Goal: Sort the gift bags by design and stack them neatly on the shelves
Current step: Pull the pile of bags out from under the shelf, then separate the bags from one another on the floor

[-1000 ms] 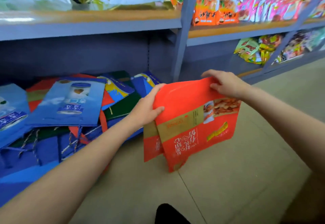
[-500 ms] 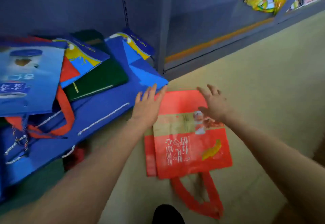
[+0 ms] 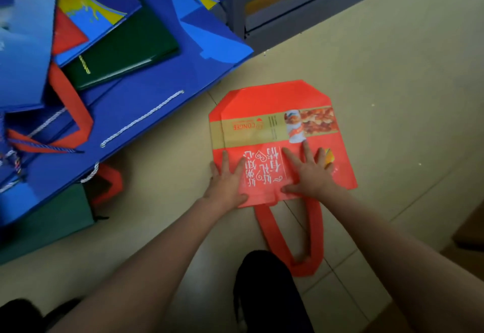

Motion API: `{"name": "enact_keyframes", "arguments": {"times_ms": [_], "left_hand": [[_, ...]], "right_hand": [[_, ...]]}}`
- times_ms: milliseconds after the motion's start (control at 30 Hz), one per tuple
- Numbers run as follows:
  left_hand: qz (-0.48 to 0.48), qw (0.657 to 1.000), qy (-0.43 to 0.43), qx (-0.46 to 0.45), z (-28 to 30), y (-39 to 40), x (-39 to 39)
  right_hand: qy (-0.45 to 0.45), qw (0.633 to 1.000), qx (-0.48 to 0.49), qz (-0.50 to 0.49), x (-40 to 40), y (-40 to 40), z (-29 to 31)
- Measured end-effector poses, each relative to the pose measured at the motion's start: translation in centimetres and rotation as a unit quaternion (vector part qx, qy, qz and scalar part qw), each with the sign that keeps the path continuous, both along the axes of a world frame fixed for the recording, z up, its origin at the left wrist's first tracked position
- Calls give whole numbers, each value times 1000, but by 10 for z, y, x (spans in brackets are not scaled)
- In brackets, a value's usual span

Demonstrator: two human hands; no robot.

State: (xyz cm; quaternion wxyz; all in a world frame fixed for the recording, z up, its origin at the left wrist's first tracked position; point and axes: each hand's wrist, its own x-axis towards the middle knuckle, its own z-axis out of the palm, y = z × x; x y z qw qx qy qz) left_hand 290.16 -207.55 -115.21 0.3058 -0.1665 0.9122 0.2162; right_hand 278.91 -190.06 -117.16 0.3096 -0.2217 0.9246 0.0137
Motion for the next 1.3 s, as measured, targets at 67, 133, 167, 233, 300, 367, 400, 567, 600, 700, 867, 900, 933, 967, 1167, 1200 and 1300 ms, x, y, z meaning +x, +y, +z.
{"name": "enact_keyframes", "arguments": {"times_ms": [67,133,167,233,300,367,400,567,600,700,867,900,933,967,1167,1200,1300], "left_hand": [[15,1000,12,9,-1,-5,1],[-2,1000,11,12,-3,-8,5],[-26,1000,8,1,-5,-7,8],[-69,997,-1,-35,-8,-2,13],[-65,996,-13,-56,-10,2,12],[-45,997,-14,-56,-10,2,7],[-35,998,-12,-50,-10,1,4],[15,998,50,-43,-8,-11,-3],[36,997,65,-39,-5,-14,-4],[73,994,84,-17,-1,-18,-12],[45,994,91,-29,-1,-1,-5],[35,995,89,-40,-2,4,1],[23,995,77,-52,-3,7,8],[10,996,55,-62,-4,10,14],[-34,992,44,-109,-10,-2,26],[-50,990,59,-120,-10,-5,24],[-69,987,75,-123,-8,-9,17]], "right_hand": [[0,1000,-5,10,-2,-6,-1],[-9,999,-20,36,1,-8,1],[-14,997,-29,63,4,-6,1],[-8,995,-22,99,5,2,1],[18,1000,-11,16,-2,21,3],[33,992,-14,-117,-18,46,3],[28,989,-12,-145,-25,57,3],[14,996,-49,-79,-38,53,7],[30,995,-60,-77,-40,46,8],[96,986,-99,-98,-50,30,19],[110,985,-93,-93,-55,27,37],[106,986,-85,-95,-52,31,36],[97,988,-75,-97,-49,35,34],[88,989,-63,-101,-45,38,33],[43,994,-44,94,0,13,26],[25,991,-34,124,7,6,23],[30,989,10,142,14,-4,14]]}}
